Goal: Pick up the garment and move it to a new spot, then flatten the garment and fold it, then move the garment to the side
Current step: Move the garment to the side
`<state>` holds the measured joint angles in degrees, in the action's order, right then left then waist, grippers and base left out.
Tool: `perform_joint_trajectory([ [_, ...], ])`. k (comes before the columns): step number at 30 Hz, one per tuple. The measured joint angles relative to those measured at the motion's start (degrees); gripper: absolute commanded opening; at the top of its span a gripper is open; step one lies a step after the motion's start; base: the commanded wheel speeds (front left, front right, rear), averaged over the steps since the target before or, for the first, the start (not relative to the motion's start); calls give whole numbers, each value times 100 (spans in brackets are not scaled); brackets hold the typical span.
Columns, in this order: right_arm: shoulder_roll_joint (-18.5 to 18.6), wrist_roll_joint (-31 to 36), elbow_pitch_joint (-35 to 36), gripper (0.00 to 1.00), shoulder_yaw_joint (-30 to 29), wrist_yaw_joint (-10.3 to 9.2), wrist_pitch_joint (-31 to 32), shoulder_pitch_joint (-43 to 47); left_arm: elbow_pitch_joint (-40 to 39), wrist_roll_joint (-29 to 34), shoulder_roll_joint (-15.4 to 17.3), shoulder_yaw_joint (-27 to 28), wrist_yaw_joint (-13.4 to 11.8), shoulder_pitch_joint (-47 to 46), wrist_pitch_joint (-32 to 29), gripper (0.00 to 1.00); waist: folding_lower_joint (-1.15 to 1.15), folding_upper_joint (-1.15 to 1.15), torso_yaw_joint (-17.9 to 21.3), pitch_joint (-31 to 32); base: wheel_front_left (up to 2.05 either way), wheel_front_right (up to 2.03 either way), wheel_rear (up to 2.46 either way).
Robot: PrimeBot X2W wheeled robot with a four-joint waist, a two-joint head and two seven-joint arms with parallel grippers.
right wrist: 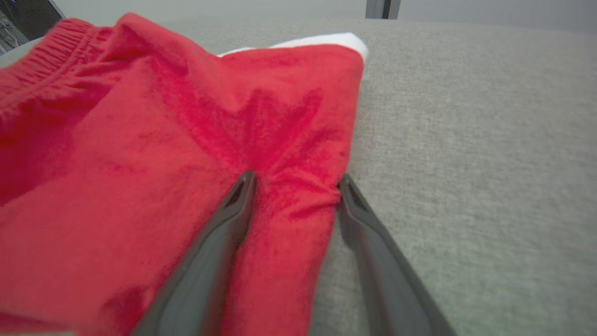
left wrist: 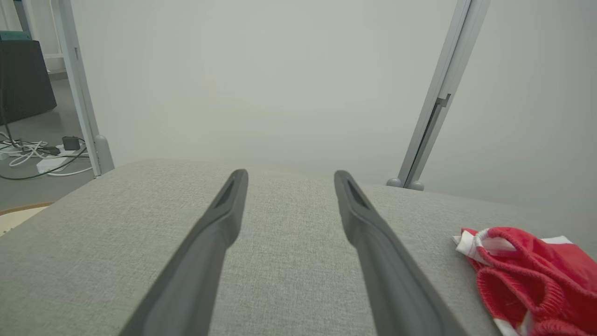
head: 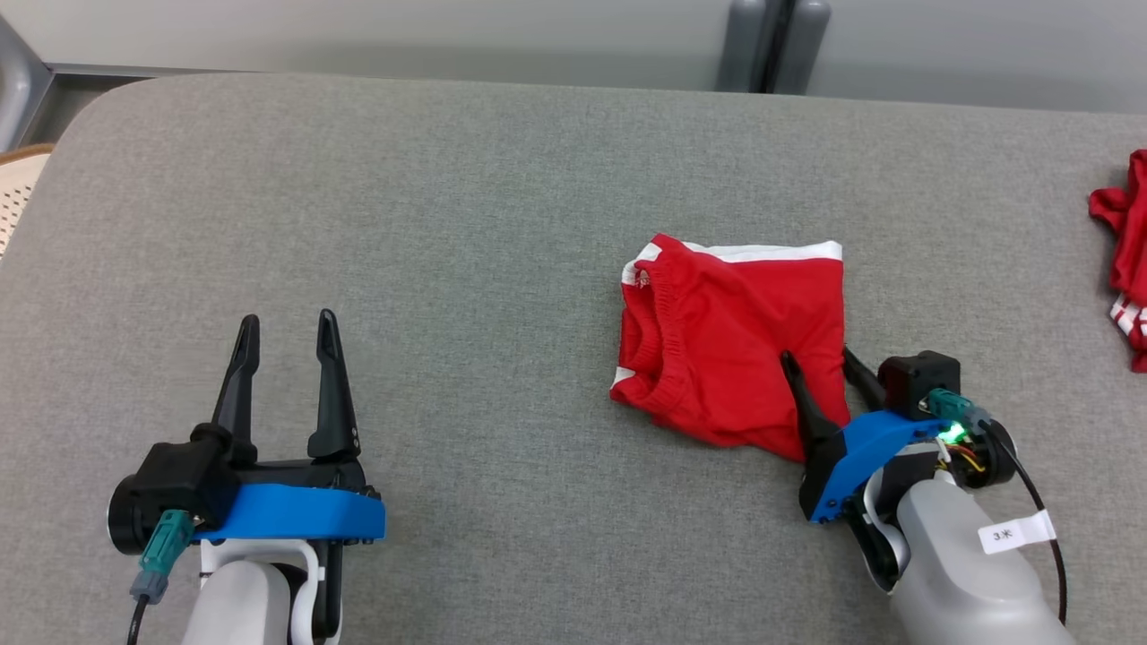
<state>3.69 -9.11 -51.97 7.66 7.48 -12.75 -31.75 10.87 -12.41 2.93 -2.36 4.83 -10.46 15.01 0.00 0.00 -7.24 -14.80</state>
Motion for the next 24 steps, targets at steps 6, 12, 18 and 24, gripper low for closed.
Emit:
perform_joint_trajectory([
  [6,-67,-277,-154,0,319,2,-125,-234,-23,-14,-1,-21,-10,-31,0,100,0,0,149,-75,0,0,0],
  [12,171,-293,86,0,480,2,-207,-404,-74,-11,1,12,-23,-60,3,100,0,0,490,-220,0,0,0],
  [18,693,-234,554,0,510,2,-224,-418,-171,73,-1,52,22,-188,5,100,0,0,960,-460,0,0,0],
  [24,1184,-233,1049,0,398,2,-229,-409,-227,236,-1,115,85,-405,4,100,0,0,1311,-721,0,0,0],
])
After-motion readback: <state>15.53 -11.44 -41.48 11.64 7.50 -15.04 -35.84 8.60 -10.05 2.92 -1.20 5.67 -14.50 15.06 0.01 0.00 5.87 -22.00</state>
